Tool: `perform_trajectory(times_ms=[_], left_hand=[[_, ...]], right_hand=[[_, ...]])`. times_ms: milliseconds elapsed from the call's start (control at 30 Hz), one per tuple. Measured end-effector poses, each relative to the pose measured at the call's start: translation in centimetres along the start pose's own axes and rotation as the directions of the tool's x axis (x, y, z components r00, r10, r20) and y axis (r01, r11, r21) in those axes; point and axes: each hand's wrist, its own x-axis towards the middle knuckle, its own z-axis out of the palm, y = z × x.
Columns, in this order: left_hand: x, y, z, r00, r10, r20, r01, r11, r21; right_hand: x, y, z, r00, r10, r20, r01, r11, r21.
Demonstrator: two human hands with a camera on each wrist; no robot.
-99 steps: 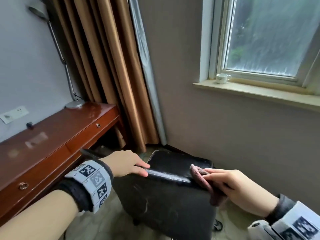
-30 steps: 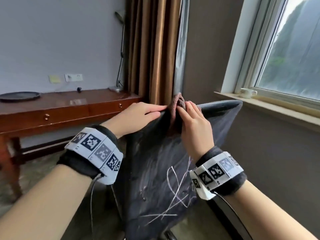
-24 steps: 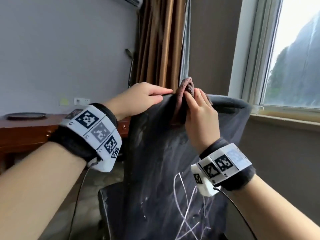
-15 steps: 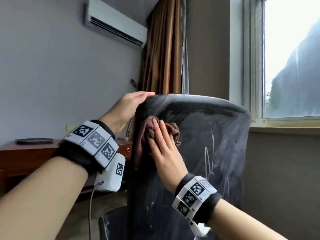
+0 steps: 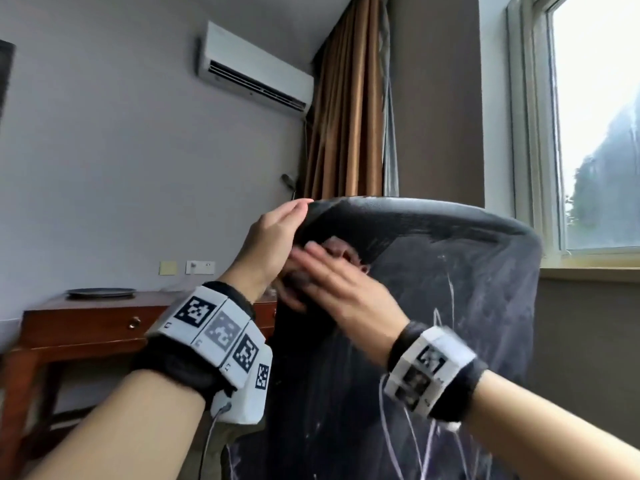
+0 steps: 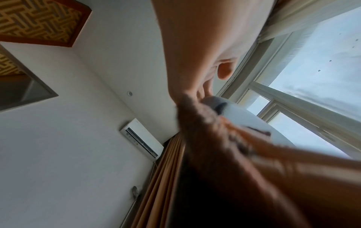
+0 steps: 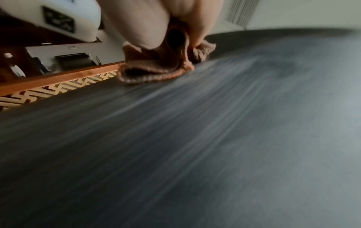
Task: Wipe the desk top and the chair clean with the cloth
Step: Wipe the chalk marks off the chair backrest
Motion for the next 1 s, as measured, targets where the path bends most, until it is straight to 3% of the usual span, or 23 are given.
perform_trajectory(times_ms=[67,133,167,200,267,333,367,400,467,500,533,600,700,767,800,867,900,967,1000], left_hand=[[0.0,-0.3,0.1,1.0,0.014,-0.009,-0.014,0.999,0.037],[0.0,-0.6,0.2,0.999,0.051,-0.01,-0.049,0.992,0.113],[0.0,-0.8,0.2,0.996,0.091,-0.002,-0.089,0.979,0.184],[-0.1,-1.0,0.2,0.99,0.139,0.018,-0.139,0.948,0.286],[-0.7,-1.4,0.3,0.973,0.204,0.112,-0.233,0.843,0.485],[-1.8,-2.2,-0.1,0.959,0.202,0.197,-0.279,0.788,0.549],[-2.4,-2.8,-0.5,0.954,0.184,0.236,-0.288,0.774,0.563],[-3.1,-3.5,-1.0,0.951,0.14,0.277,-0.283,0.756,0.591],[-4.4,-4.8,-1.7,0.939,0.024,0.342,-0.262,0.695,0.669],[-4.9,-5.2,-1.6,0.939,-0.017,0.344,-0.243,0.674,0.697],[-5.1,-5.4,-1.4,0.942,-0.04,0.333,-0.225,0.66,0.717],[-5.2,-5.3,-1.0,0.953,-0.07,0.295,-0.184,0.64,0.746],[-5.0,-5.2,-1.2,0.962,-0.094,0.257,-0.146,0.616,0.774],[-5.1,-5.1,-1.5,0.959,-0.126,0.253,-0.129,0.599,0.79],[-5.2,-4.9,-1.5,0.958,-0.139,0.251,-0.124,0.588,0.8],[-5.4,-4.8,-1.4,0.959,-0.147,0.242,-0.114,0.582,0.805],[-5.4,-4.7,-1.4,0.961,-0.143,0.237,-0.111,0.586,0.803],[-5.6,-4.9,-1.3,0.965,-0.126,0.231,-0.115,0.589,0.8],[-5.7,-5.0,-1.2,0.967,-0.117,0.226,-0.113,0.597,0.794]], right_hand=[[1.2,3.1,-1.3,0.977,0.17,-0.13,-0.171,0.985,0.003],[1.6,3.4,-1.1,0.885,0.402,-0.235,-0.389,0.916,0.101],[1.1,2.1,0.0,0.849,0.458,-0.261,-0.437,0.889,0.14],[0.3,0.3,1.4,0.854,0.456,-0.248,-0.429,0.889,0.159],[-2.1,-3.3,3.7,0.946,0.296,-0.136,-0.273,0.948,0.162],[-4.2,-2.1,3.4,0.992,0.126,-0.026,-0.124,0.989,0.081],[-4.7,0.1,2.9,0.992,0.121,-0.028,-0.12,0.992,0.024],[-5.0,2.4,2.3,0.98,0.192,-0.057,-0.193,0.981,-0.015],[-4.9,6.6,0.6,0.884,0.431,-0.182,-0.439,0.899,0.0],[-4.8,7.5,0.2,0.829,0.517,-0.214,-0.519,0.853,0.049],[-4.7,7.2,0.5,0.806,0.547,-0.226,-0.544,0.835,0.083],[-4.8,4.1,2.4,0.845,0.487,-0.219,-0.485,0.872,0.067],[-6.3,-0.3,3.8,0.982,0.186,-0.016,-0.186,0.982,0.005],[-6.5,1.5,2.6,0.997,0.053,0.056,-0.051,0.998,-0.033],[-6.2,3.1,1.9,0.996,0.073,0.047,-0.07,0.995,-0.071],[-5.2,6.0,0.5,0.967,0.251,-0.051,-0.255,0.959,-0.123],[-4.8,6.6,0.2,0.925,0.363,-0.114,-0.376,0.919,-0.116],[-4.6,4.5,1.0,0.823,0.532,-0.198,-0.55,0.833,-0.051],[-4.9,2.4,2.1,0.807,0.553,-0.205,-0.57,0.821,-0.027]])
